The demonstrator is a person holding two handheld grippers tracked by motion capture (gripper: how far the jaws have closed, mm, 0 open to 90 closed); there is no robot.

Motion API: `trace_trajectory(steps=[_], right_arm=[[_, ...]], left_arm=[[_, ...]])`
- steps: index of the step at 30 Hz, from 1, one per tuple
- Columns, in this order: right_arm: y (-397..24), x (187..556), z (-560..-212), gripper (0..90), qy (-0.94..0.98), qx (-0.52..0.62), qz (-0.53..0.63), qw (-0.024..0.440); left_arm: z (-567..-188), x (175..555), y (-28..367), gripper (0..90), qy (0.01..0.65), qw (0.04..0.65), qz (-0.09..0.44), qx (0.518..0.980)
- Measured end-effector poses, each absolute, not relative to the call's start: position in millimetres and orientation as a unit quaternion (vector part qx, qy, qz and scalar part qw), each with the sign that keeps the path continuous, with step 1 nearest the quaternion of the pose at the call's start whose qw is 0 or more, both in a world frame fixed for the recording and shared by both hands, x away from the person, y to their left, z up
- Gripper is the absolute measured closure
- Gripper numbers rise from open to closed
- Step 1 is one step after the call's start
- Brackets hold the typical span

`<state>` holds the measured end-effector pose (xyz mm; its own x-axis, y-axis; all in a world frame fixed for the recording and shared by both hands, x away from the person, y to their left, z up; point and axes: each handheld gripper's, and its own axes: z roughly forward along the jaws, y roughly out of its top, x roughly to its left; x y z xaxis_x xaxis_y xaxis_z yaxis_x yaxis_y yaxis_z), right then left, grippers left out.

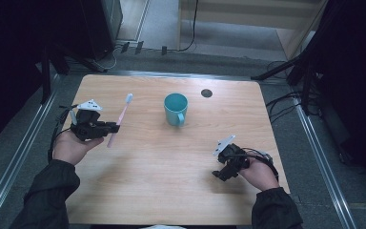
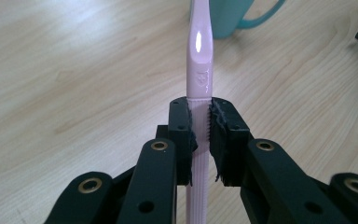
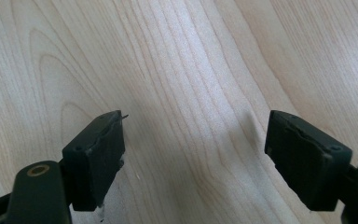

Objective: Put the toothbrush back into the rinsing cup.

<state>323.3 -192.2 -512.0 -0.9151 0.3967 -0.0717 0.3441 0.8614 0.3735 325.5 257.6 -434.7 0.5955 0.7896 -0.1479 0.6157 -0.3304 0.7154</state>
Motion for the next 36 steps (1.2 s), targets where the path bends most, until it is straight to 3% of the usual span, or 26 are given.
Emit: trace_trajectory(steps=[18,26,36], right_arm=[[-189.1,325.0,-512.1,19.8,0.963,0.187,0.181,0.071],[-188.5,325.2,-512.1,19.9,0.963,0.188,0.180,0.070],[-187.1,325.4,-512.2,19.9,0.963,0.184,0.183,0.071]], left_arm=[[-426.6,320.1,256.8,78.8,0.446,0.453,0.150,0.758],[-423.1,325.3,250.1,78.8,0.443,0.458,0.174,0.751],[-418.1,334.3,240.8,78.8,0.435,0.462,0.163,0.755]])
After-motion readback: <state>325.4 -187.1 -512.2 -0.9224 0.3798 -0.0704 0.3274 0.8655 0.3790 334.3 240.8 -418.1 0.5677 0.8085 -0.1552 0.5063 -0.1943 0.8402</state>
